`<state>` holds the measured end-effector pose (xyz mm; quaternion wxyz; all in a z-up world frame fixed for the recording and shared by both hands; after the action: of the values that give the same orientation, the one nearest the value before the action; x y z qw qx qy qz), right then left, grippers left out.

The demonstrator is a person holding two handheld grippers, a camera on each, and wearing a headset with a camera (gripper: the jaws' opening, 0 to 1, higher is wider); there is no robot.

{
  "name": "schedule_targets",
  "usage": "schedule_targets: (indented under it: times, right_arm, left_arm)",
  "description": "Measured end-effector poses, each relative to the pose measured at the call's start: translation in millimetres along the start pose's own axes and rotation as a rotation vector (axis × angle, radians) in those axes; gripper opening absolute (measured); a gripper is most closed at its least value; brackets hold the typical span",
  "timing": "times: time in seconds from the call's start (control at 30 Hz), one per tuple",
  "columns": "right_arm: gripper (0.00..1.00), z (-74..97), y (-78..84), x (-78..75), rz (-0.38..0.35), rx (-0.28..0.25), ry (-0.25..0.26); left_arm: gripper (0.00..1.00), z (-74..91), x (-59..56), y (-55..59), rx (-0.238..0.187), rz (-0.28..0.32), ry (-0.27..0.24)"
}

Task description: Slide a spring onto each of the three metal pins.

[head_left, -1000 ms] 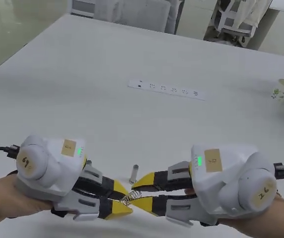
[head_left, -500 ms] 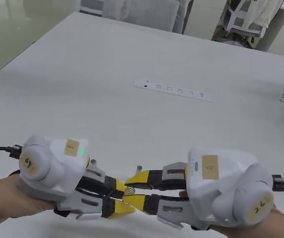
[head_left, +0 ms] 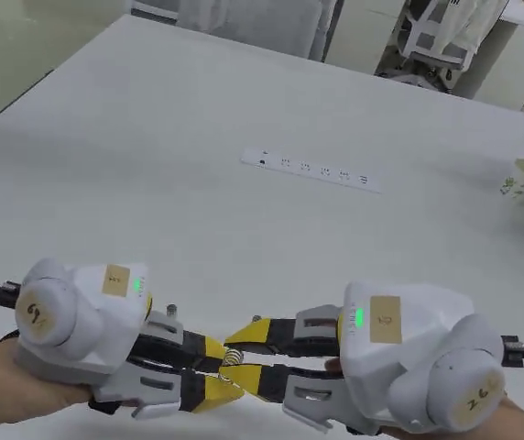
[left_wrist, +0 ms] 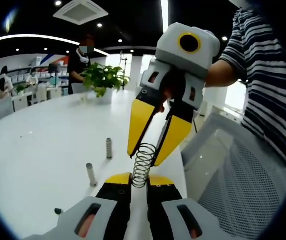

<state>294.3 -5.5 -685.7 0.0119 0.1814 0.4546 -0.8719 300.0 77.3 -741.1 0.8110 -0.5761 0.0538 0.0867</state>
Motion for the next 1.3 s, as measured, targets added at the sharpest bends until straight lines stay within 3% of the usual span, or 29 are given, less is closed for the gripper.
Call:
schedule_targets:
  times: [0.6,1.3]
  right_arm:
    - [0.07,2.4,-1.1,0.8,0.053,0.034,0.026]
    - [0.07,2.0,-1.6,-7.2,-0.013,0.011,0.097]
  left_arm:
    - [0.09,2.8,2.4,-2.7,-0.054,0.036,-0.027]
    - [0.34,31.3,-1.4,7.9,-0.058,0.089,-0.116]
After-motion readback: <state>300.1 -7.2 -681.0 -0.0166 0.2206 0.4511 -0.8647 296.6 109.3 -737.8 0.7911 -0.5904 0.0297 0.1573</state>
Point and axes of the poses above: the centre of the closed fingertips' face, and the gripper's own axes: z roughly backward along the fingers, x roughly to its left, y roughly out of its underside, the point moved 7 cm from there along z, roughly backward along the fingers, and after that the axes turned 11 degrees about y, right-handed, at the moved point
